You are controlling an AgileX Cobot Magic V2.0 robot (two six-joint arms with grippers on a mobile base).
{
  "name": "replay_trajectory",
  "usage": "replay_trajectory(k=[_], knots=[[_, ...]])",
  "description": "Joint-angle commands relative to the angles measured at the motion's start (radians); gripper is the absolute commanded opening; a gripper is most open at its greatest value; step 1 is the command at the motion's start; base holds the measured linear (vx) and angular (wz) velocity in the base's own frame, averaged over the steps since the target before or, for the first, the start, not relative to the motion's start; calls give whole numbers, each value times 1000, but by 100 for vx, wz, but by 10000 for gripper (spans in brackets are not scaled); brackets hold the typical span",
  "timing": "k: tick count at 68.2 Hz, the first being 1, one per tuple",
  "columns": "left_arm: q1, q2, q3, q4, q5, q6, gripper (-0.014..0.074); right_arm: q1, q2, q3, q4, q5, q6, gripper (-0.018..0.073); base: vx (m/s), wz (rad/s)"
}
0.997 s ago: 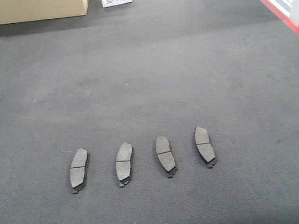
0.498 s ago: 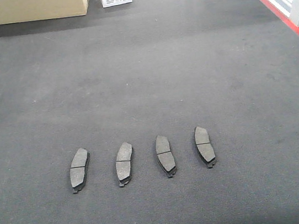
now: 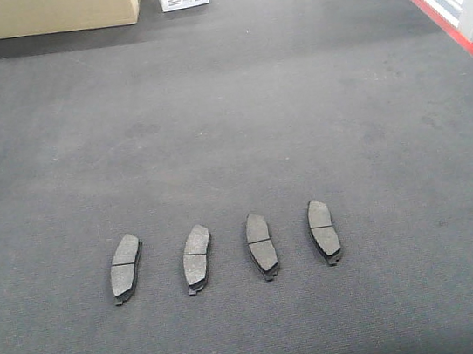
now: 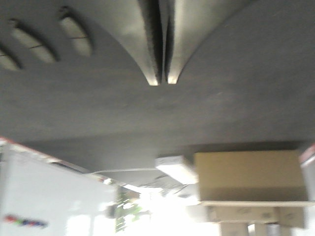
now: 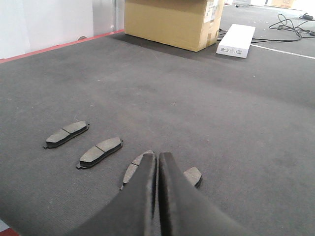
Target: Move and align brake pads A on conveyor
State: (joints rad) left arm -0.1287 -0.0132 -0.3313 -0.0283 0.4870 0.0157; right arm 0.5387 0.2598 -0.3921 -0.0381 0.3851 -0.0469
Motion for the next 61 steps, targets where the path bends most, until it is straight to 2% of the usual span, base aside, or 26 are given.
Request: replay_trajectory(k=[1, 10, 21, 29, 61], knots=[[57, -15, -4, 7, -71, 2, -6, -1, 10, -25, -13, -72, -1, -3, 0, 0], [109, -15, 88, 7, -163, 2, -6, -1, 10, -25, -13, -72, -1, -3, 0, 0], [110, -15, 224, 7, -282, 2, -6, -1, 10, -25, -13, -72, -1, -3, 0, 0], [110, -15, 342, 5, -435, 1, -6, -1, 10, -25, -13, -72, -1, -3, 0, 0], [110, -13, 338, 6, -416, 0, -6, -1, 10, -25, -13, -72, -1, -3, 0, 0]])
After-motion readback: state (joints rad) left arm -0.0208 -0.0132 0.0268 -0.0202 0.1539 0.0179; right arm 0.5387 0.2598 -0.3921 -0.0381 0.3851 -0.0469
